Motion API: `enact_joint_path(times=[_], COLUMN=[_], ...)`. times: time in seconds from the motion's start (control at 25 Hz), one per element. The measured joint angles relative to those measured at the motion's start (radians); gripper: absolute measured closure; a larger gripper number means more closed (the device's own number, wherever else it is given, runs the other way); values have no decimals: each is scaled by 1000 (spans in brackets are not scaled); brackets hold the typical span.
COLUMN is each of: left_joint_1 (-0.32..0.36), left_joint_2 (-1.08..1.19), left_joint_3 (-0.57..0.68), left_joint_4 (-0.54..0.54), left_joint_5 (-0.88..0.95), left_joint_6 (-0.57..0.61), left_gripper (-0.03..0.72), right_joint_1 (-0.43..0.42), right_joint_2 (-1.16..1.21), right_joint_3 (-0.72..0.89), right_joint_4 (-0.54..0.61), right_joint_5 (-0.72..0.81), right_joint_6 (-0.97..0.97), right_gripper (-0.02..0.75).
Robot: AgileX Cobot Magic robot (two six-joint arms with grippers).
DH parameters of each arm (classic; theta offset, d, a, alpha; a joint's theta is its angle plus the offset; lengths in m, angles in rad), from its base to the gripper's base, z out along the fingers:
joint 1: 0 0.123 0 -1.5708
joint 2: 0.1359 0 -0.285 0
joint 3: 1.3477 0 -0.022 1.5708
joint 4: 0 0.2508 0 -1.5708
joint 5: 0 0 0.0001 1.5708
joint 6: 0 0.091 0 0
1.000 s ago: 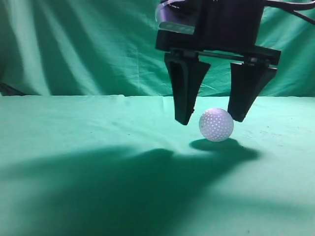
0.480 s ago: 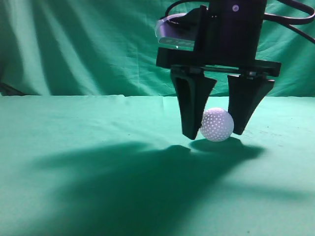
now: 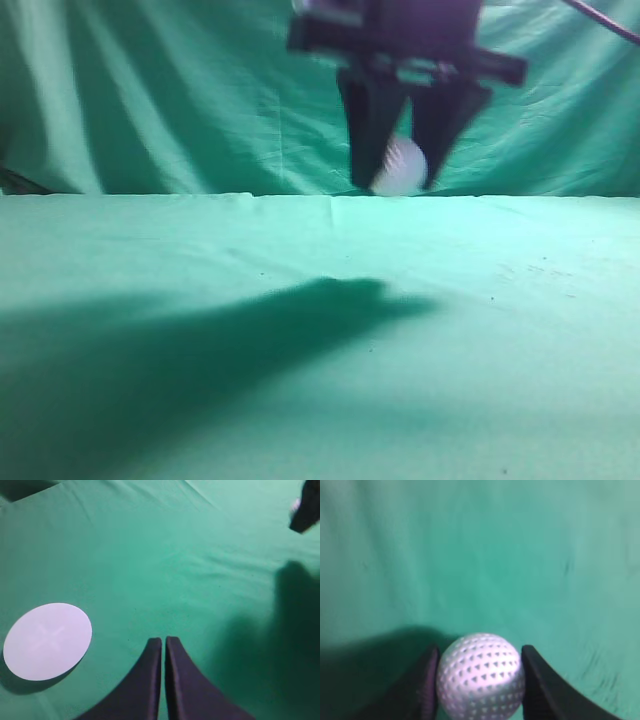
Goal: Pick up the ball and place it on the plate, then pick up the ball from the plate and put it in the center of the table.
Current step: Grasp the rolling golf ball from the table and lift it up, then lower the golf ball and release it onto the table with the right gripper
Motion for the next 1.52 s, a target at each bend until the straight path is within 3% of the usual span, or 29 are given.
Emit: enact_joint_path(times=[0.4, 0.68, 1.28, 1.52], left_joint_1=[0, 0, 0, 0], left_joint_2=[0, 0, 0, 0], left_joint_3=[0, 0, 0, 0], left_joint_4=[-4, -4, -4, -4], left_joint_5=[0, -2, -2, -2], left_joint_6=[-9, -11, -11, -11], left_gripper=[688, 688, 688, 688], right_joint_1=[4, 81, 109, 109], right_joint_2=[179, 394, 522, 514], right_joint_3=[-443, -650, -717, -719], right_joint_4=[0, 16, 62, 62], right_joint_5=[145, 156, 75, 81], right_joint_6=[-14, -45, -72, -84], right_gripper=[420, 420, 420, 200])
